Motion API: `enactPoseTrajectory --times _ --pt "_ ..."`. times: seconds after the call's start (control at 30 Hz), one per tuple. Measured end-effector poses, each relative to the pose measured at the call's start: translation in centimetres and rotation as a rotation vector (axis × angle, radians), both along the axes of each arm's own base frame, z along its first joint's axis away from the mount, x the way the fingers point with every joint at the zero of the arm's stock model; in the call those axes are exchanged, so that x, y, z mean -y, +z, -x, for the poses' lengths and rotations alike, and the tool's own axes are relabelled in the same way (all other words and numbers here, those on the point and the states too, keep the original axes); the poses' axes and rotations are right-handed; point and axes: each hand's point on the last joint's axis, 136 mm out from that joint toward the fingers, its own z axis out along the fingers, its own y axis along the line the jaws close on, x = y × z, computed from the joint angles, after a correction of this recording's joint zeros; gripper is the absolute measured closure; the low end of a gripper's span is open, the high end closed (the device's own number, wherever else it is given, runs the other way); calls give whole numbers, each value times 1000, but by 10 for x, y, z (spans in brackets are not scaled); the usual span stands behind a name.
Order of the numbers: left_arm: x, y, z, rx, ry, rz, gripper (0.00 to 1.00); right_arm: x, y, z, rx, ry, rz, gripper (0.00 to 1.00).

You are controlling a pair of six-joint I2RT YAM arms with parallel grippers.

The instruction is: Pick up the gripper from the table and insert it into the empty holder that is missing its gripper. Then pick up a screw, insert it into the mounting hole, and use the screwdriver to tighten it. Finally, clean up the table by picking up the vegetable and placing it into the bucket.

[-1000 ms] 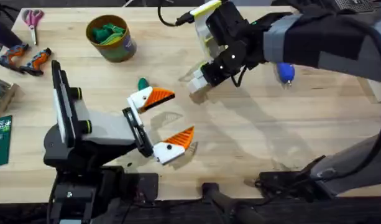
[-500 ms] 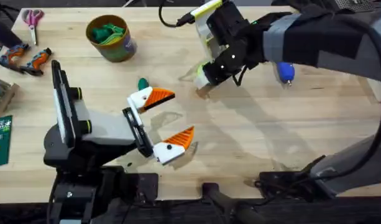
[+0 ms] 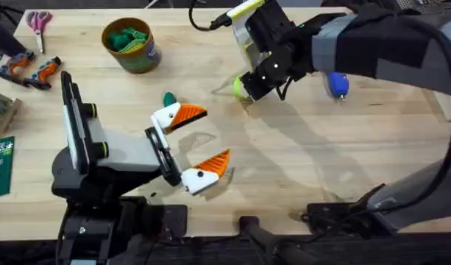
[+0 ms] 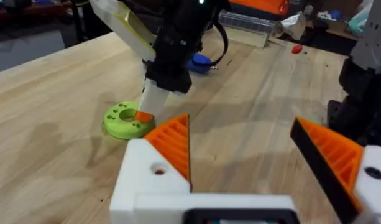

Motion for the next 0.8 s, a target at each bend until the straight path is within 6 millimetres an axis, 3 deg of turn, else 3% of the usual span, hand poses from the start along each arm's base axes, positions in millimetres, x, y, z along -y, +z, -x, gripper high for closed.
enactPoseTrajectory --times 0.57,0.8 --pt "0 0 0 1 0 0 15 3 1 -1 9 -8 25 995" --pt "0 0 0 0 0 0 15 -4 24 -13 36 -5 11 995"
